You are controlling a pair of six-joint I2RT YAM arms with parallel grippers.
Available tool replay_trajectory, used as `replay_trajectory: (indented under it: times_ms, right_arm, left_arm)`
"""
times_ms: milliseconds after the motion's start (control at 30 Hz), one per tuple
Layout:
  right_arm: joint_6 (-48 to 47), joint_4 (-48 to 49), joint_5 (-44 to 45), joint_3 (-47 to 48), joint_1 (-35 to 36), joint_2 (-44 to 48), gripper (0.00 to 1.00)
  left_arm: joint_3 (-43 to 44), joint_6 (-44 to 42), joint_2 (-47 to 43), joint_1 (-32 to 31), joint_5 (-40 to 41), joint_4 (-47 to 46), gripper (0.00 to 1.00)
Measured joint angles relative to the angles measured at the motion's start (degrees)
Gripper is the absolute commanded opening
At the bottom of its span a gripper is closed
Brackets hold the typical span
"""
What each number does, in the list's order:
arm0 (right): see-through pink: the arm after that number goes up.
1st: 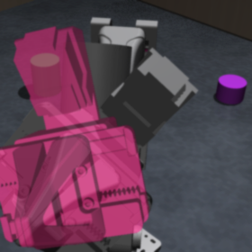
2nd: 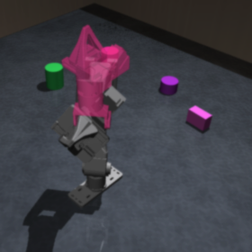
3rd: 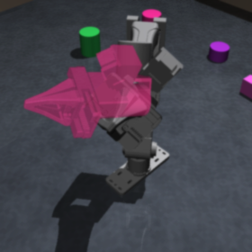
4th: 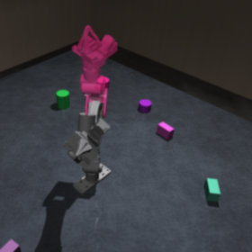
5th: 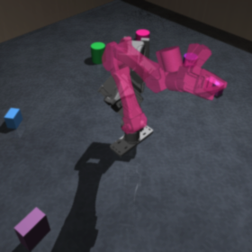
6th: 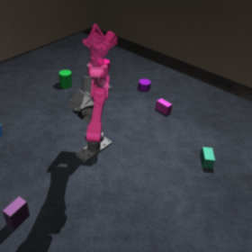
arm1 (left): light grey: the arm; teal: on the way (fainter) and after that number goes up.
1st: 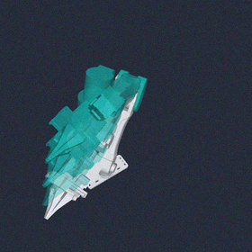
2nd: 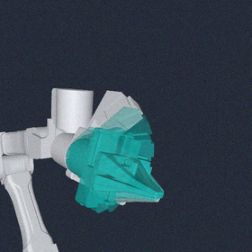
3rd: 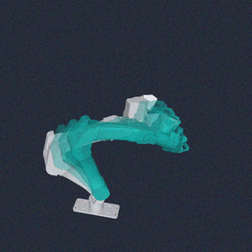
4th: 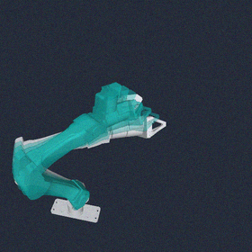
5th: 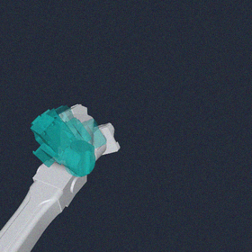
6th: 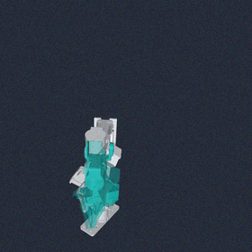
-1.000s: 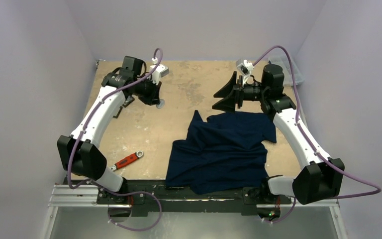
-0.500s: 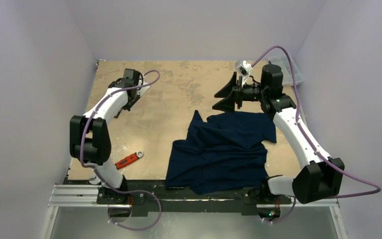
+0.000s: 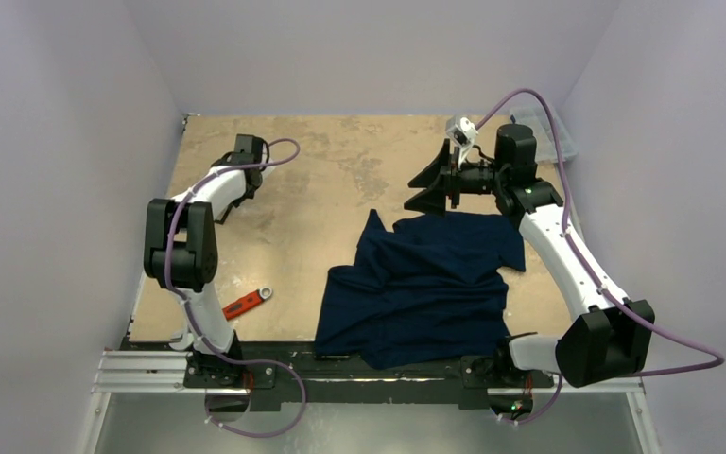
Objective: Remove the brooch from the garment
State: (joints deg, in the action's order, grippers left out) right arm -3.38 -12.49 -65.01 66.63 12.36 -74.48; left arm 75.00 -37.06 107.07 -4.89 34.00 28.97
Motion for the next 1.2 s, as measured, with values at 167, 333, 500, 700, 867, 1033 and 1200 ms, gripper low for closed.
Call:
replay_trajectory:
  times_ms: [167,333,500,700,867,1033,1200]
  right_arm:
    - [-0.8,-0.9,0.8,0.0,0.0,0.1,0.69]
    - [-0.8,-1.3,1.0,0.0,0.0,0.6,0.69]
    - [-0.9,-2.0,1.0,0.0,0.0,0.6,0.69]
    - [-1.2,-2.8,1.0,0.0,0.0,0.6,0.69]
    - [-1.6,-3.2,1.0,0.0,0.0,0.6,0.7]
    - [-2.3,-4.1,1.0,0.0,0.0,0.6,0.7]
    - [-3.7,-5.4,1.0,0.0,0.0,0.6,0.7]
  left_arm:
    - [-0.5,-1.1,1.7,0.3,0.8,-1.6,0.0]
    - [-0.5,-1.2,3.7,0.6,0.9,-1.6,0.0]
    - [-0.6,-1.5,5.2,0.8,1.3,-2.6,0.0]
    - [-1.8,-2.0,5.6,1.2,2.7,-5.6,0.0]
    - [-2.6,-3.3,5.8,1.3,3.7,-8.0,0.06]
    - [-2.6,-3.2,6.2,1.4,3.5,-8.3,0.18]
    - [-2.5,-2.6,6.3,1.4,1.9,-5.4,0.31]
